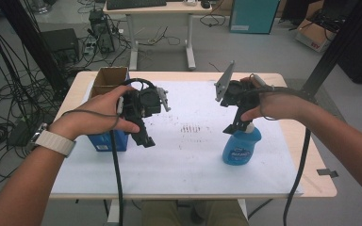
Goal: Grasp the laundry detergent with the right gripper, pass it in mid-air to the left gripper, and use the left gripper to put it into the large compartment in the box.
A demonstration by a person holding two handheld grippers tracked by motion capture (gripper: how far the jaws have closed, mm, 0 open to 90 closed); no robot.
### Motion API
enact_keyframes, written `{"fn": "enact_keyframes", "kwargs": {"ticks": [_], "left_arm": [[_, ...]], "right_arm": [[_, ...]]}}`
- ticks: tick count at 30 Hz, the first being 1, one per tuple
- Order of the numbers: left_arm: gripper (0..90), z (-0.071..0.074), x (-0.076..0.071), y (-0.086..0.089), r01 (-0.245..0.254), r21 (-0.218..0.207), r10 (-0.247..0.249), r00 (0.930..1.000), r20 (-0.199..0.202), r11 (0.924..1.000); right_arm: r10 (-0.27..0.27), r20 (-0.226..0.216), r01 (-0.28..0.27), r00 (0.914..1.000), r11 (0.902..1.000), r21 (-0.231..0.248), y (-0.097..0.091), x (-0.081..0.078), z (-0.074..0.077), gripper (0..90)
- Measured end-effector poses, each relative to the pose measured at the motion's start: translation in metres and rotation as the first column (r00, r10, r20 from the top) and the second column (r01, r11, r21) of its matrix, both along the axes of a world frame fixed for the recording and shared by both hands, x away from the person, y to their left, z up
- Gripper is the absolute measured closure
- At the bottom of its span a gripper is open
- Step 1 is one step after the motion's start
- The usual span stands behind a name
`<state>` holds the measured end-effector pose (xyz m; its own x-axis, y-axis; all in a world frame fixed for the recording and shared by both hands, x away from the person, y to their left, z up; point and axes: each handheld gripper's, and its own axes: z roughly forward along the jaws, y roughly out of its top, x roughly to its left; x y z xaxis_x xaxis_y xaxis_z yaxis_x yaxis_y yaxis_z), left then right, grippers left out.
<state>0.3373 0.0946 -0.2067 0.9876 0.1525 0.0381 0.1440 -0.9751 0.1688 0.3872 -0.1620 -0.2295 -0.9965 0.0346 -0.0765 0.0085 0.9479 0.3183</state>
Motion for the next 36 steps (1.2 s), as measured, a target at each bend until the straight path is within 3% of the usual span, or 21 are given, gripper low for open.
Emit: {"fn": "enact_keyframes", "kwargs": {"ticks": [7,9,11,15,19,21,31,36], "left_arm": [[8.4,0.001,0.001,-0.002,-0.001,0.003,0.001,1.0000,0.009,1.0000],[8.6,0.001,0.001,-0.002,-0.024,-0.023,0.025,0.9995,0.017,0.9994],[8.6,0.001,0.003,-0.002,-0.001,-0.018,0.002,0.9998,0.019,0.9998],[8.5,-0.001,0.003,-0.003,-0.030,-0.031,0.031,0.9993,0.019,0.9991],[9.3,-0.001,0.005,-0.003,-0.019,0.005,0.019,0.9998,0.011,0.9998],[8.9,-0.002,0.005,-0.003,-0.051,-0.020,0.052,0.9986,0.012,0.9985],[7.3,-0.003,0.005,-0.006,-0.037,-0.007,0.037,0.9988,0.032,0.9993],[8.1,-0.004,0.004,-0.007,-0.049,-0.021,0.050,0.9987,0.012,0.9986]], "right_arm": [[-0.005,0.001,0.005,1.0000,0.9999,0.012,-0.001,0.000,0.004,5.6],[-0.002,0.004,0.002,1.0000,0.9998,0.017,-0.002,0.000,0.005,5.4],[-0.003,0.006,0.003,1.0000,0.9998,0.019,-0.002,0.000,0.006,5.4],[-0.003,0.013,0.002,0.9999,0.9997,0.026,-0.004,0.000,0.012,5.1],[-0.003,0.015,0.002,0.9999,0.9995,0.033,-0.005,-0.001,0.014,4.9],[0.001,0.016,-0.002,0.9999,0.9994,0.035,-0.007,-0.002,0.016,4.8],[-0.002,0.022,0.001,0.9998,0.9990,0.044,-0.014,-0.005,0.022,4.6],[-0.006,0.022,0.005,0.9997,0.9990,0.045,-0.018,-0.008,0.024,4.6]]}}
